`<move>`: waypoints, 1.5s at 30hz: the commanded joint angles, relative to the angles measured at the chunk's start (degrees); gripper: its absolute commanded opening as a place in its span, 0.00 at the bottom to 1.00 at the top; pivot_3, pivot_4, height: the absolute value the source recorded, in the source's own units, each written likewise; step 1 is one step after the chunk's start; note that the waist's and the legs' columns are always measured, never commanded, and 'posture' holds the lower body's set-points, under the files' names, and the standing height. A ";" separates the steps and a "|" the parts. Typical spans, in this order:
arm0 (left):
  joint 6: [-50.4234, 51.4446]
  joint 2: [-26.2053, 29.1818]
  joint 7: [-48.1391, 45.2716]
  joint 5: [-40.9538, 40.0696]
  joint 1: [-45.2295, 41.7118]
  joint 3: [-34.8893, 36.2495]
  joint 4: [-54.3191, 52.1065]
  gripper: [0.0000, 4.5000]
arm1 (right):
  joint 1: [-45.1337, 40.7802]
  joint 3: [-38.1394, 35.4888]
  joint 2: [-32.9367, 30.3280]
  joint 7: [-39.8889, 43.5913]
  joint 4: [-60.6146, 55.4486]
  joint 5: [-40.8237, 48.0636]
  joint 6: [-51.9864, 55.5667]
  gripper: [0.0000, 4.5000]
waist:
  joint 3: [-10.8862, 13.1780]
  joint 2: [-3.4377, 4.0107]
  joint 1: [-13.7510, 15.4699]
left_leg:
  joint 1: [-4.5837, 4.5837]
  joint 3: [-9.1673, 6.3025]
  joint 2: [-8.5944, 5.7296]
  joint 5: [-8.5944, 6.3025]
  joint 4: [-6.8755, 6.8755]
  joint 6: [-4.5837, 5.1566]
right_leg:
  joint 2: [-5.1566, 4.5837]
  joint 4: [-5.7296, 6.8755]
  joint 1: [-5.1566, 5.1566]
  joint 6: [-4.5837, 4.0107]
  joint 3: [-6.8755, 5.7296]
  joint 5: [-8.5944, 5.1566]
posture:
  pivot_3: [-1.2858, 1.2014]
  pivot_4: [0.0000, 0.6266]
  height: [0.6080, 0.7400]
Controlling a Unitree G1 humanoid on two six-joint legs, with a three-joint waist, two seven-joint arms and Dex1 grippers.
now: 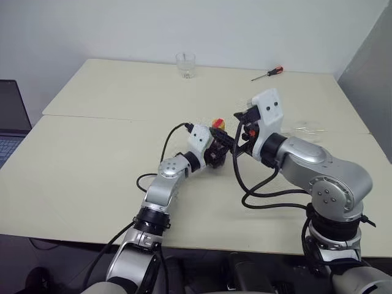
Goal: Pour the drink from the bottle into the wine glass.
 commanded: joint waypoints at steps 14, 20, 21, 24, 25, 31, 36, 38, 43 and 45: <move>-1.42 -0.68 0.72 0.37 -1.02 -1.44 -4.11 0.38 | 0.03 1.47 1.42 -0.28 3.61 -3.90 -3.09 1.00 | 0.00 0.00 0.00 | 0.00 -0.09 -0.01 0.00 -0.02 0.01 | 0.00 0.00 0.00 0.21 0.00 -0.15 | 0.52 0.24 1.00; -1.44 -0.37 -1.00 -0.04 -1.00 -1.96 -4.61 0.37 | 0.11 1.72 1.88 -0.09 3.79 -4.30 -2.46 0.79 | 0.00 0.00 0.00 | 0.00 -0.10 -0.01 0.00 -0.03 0.01 | 0.00 -0.01 0.00 0.20 0.00 -0.16 | 0.52 0.24 1.00; -1.51 0.23 -2.43 -0.78 -1.43 -1.63 -4.36 0.37 | 0.08 1.36 1.58 0.36 3.32 -3.95 -2.31 0.70 | 0.00 0.00 0.00 | 0.00 -0.10 -0.01 0.00 -0.03 0.01 | 0.00 -0.01 0.00 0.20 0.00 -0.16 | 0.52 0.24 1.00; -1.83 1.94 -6.01 -2.38 -3.08 -0.49 -3.13 0.36 | -0.18 -0.89 -0.91 2.68 0.72 -2.49 -2.19 0.62 | 0.01 0.01 0.00 | -0.01 -0.10 -0.01 0.00 -0.04 0.01 | 0.01 -0.01 0.00 0.19 -0.01 -0.17 | 0.52 0.24 1.00; -1.72 2.34 -6.78 -2.83 -3.62 -0.03 -2.64 0.36 | -0.41 -2.00 -1.85 3.56 -0.42 -1.82 -2.35 0.62 | 0.03 0.02 0.00 | -0.02 -0.11 -0.01 0.00 -0.04 0.01 | 0.01 -0.02 0.00 0.19 -0.02 -0.17 | 0.52 0.24 1.00; -3.01 4.29 -11.18 -3.86 -5.55 0.51 0.61 0.35 | -1.28 -7.25 -6.74 5.52 -5.37 2.41 0.93 0.62 | 0.03 0.03 0.01 | -0.03 -0.13 -0.01 -0.01 -0.08 0.01 | 0.00 -0.13 0.03 0.19 -0.04 -0.19 | 0.52 0.24 1.00; -2.30 3.30 -16.13 -6.42 -7.25 0.21 2.14 0.34 | 0.44 -9.32 -7.80 4.51 -8.75 4.12 3.51 0.62 | 0.04 0.04 0.01 | -0.08 -0.15 0.00 -0.01 -0.14 0.01 | 0.01 -0.18 0.00 0.13 -0.05 -0.22 | 0.52 0.24 1.00; -1.59 3.62 -19.11 -7.79 -8.04 0.29 2.59 0.34 | 0.52 -10.22 -6.76 2.98 -10.90 4.79 5.86 0.62 | 0.04 0.04 0.03 | -0.10 -0.15 0.00 -0.01 -0.15 0.01 | 0.01 -0.21 0.00 0.13 -0.06 -0.22 | 0.52 0.24 1.00; -0.60 5.10 -24.88 -9.48 -10.62 0.62 5.59 0.34 | 1.38 -10.87 -3.30 -1.30 -16.60 5.24 12.45 0.62 | 0.04 0.05 -0.09 | -0.09 -0.20 0.00 -0.01 -0.15 0.01 | 0.02 -0.21 0.00 0.14 -0.05 -0.23 | 0.52 0.24 1.00; -1.56 6.00 -27.21 -8.93 -11.54 -0.07 7.17 0.34 | 1.87 -10.89 -1.85 -2.74 -17.89 4.45 14.51 0.62 | 0.04 0.05 -0.09 | -0.09 -0.24 0.01 -0.01 -0.15 0.01 | 0.03 -0.20 0.00 0.14 -0.07 -0.23 | 0.52 0.24 1.00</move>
